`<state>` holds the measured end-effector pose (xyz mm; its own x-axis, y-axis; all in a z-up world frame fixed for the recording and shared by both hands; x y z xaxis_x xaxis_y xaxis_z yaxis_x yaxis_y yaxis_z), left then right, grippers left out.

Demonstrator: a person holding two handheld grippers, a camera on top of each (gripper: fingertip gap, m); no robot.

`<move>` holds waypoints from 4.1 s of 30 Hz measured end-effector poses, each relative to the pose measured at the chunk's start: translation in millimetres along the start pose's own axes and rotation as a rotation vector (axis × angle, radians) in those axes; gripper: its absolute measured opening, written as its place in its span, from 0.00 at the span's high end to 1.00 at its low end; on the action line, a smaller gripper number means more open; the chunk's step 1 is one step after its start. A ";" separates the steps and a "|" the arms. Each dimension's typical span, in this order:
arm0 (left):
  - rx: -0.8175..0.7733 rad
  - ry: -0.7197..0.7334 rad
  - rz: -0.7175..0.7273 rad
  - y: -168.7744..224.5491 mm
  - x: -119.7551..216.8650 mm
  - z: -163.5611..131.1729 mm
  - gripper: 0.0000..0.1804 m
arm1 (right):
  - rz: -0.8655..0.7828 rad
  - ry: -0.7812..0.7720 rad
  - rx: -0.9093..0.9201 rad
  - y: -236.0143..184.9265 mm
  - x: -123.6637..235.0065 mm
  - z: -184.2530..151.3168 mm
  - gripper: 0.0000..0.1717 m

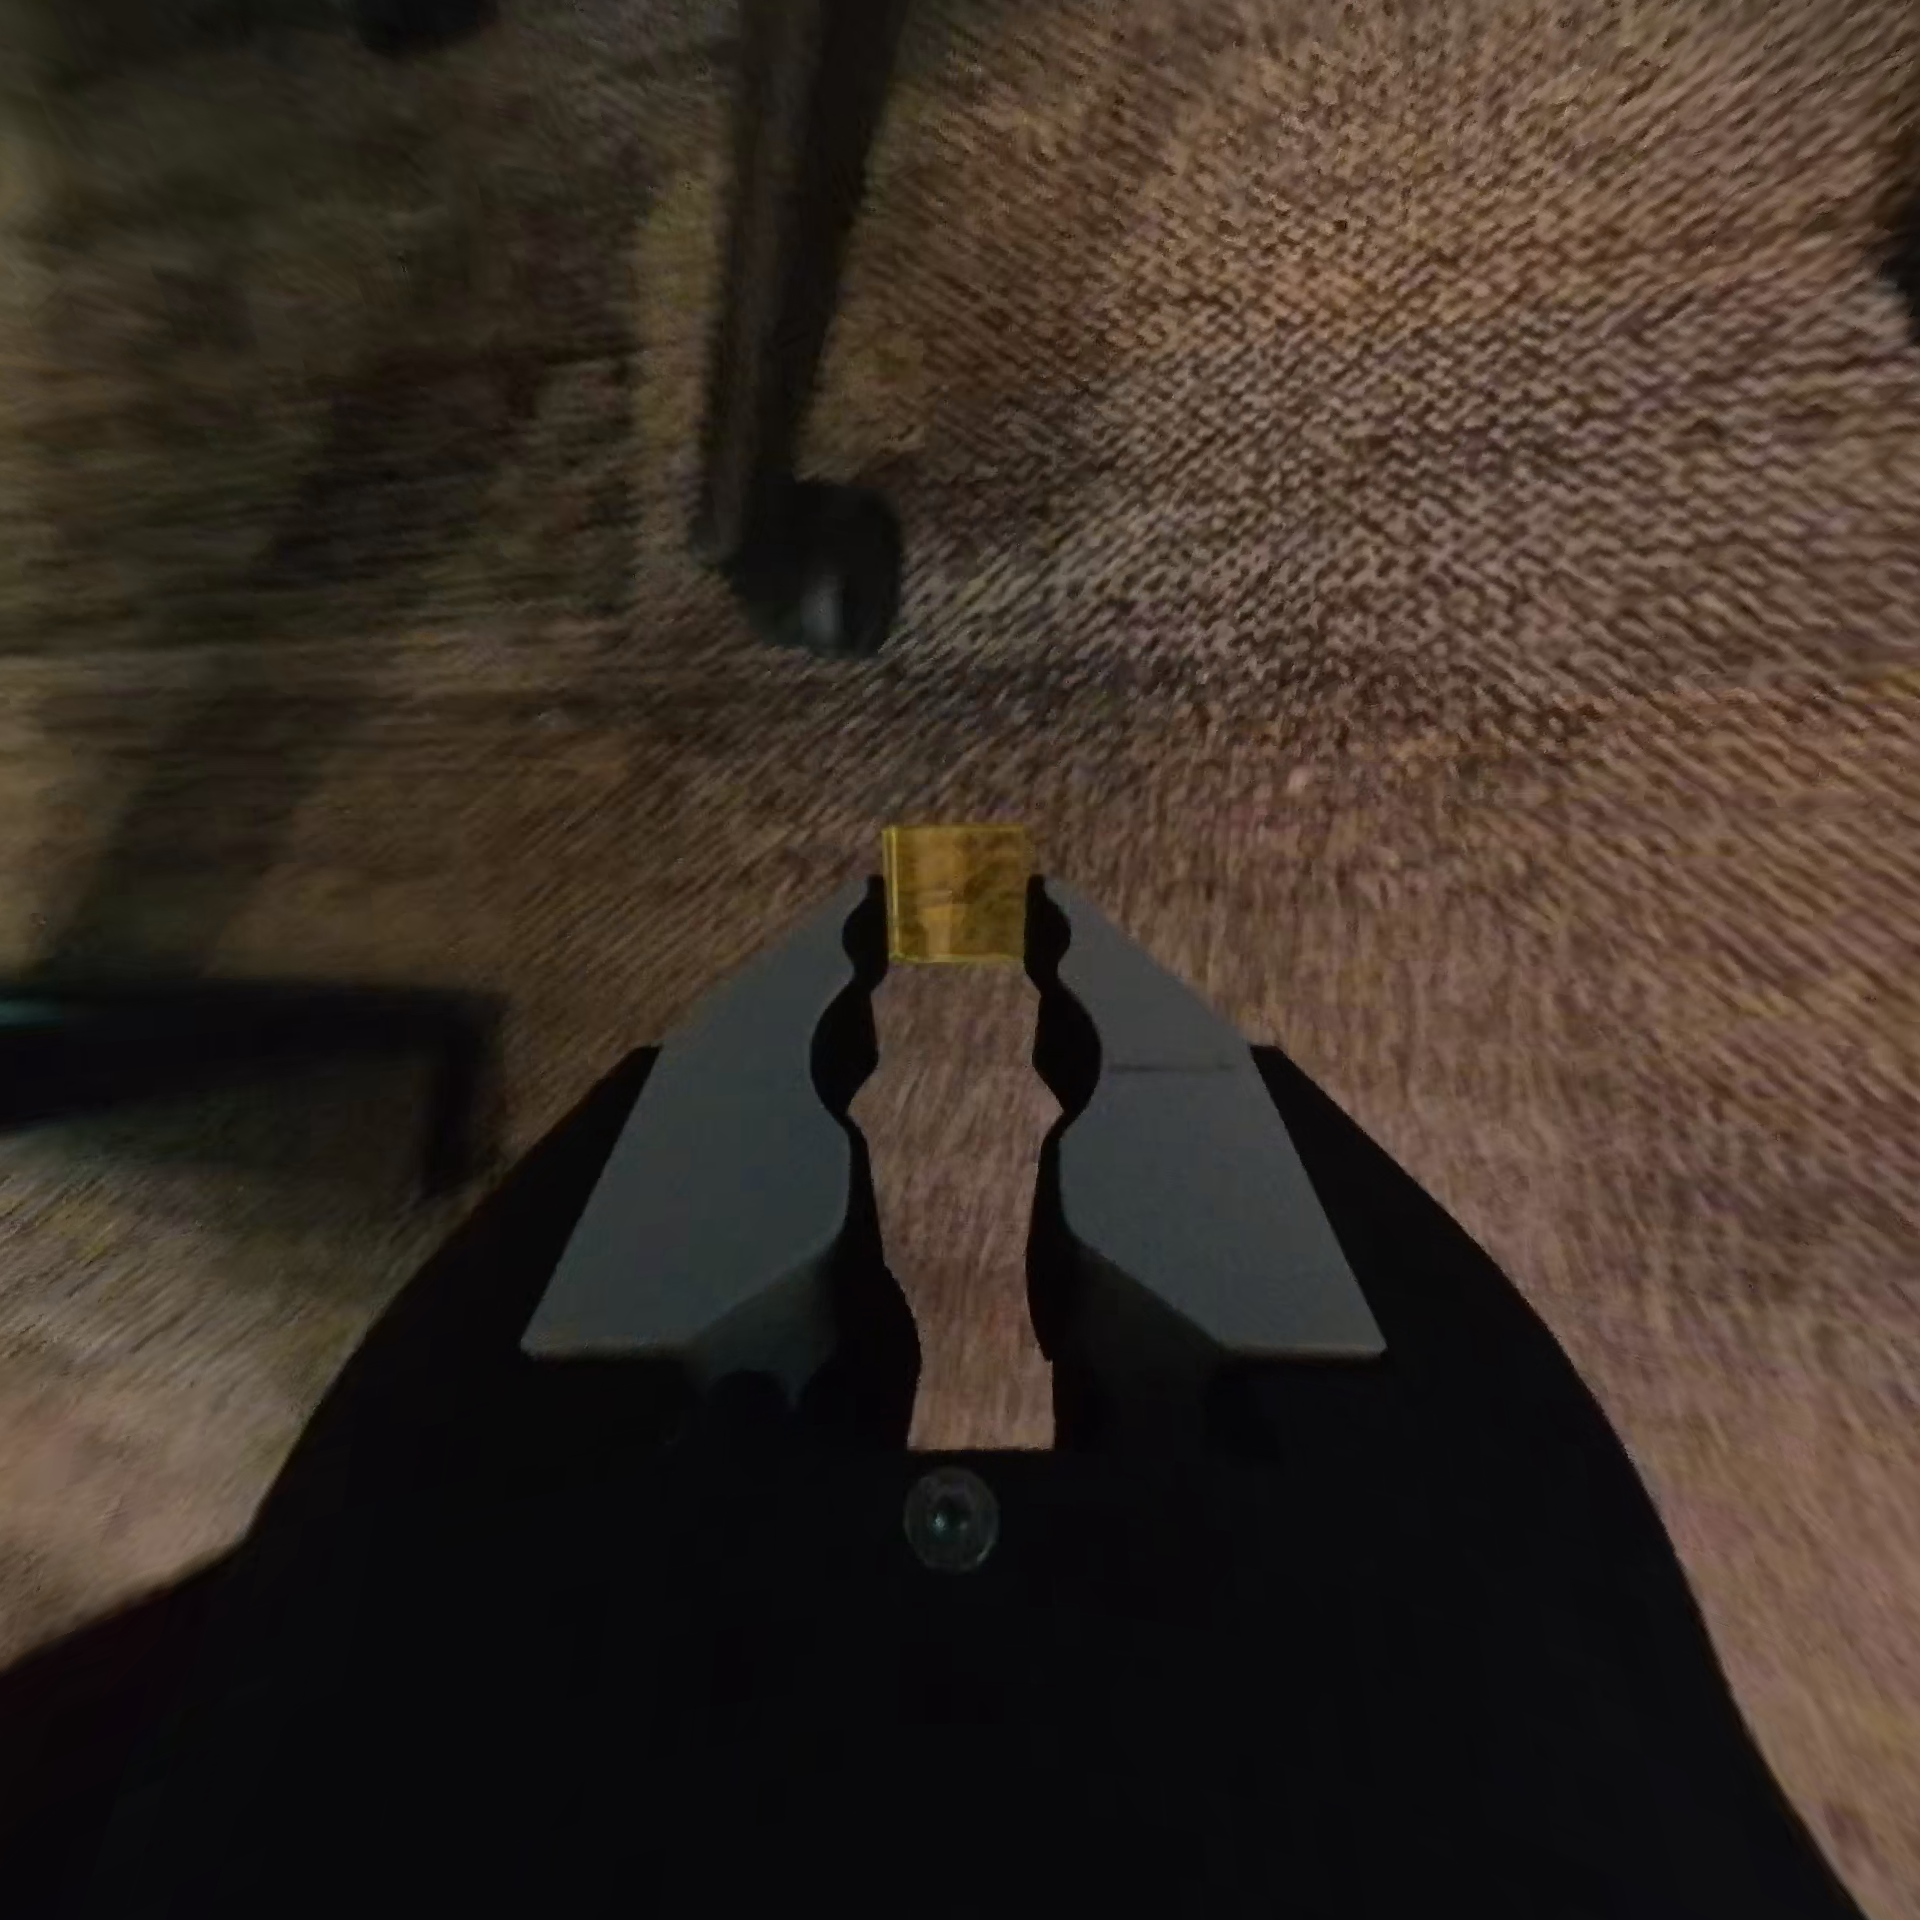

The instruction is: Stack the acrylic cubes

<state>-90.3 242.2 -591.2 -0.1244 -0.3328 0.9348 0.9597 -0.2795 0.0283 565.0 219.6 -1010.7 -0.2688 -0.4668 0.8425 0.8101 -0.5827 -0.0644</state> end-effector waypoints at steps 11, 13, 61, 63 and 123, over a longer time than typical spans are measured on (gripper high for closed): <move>-0.269 0.155 -0.395 87.7 134.2 69.3 0.85 | 0.089 0.178 -0.009 -38.2 466.4 89.0 0.86; -0.323 0.246 -0.448 104.7 153.1 88.9 0.85 | 0.140 0.281 0.072 -59.9 504.1 139.3 0.86; 0.303 0.665 -0.093 372.4 163.6 140.7 0.85 | 1.188 0.097 2.053 -295.6 518.3 304.8 0.85; 0.310 0.666 -0.093 375.1 163.0 141.2 0.85 | 1.190 0.115 2.058 -297.2 519.9 302.8 0.86; 0.438 0.583 -0.300 392.6 175.8 155.5 0.56 | 1.426 0.262 2.196 -363.5 445.7 303.6 0.84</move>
<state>303.8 214.0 -360.7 -0.3894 -0.7519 0.5321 0.8610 -0.0919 0.5002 308.9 425.4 -449.3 0.6404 0.0845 0.7634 -0.3971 0.8872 0.2349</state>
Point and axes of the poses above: each gripper's, where its closed fingertips meet, x back along the fingers, z out of its top, y = z × x across the jaws, the point moved 6 cm from there along x, back along the fingers, and after that the axes turned 12 degrees about -z, right-handed, at the moved point
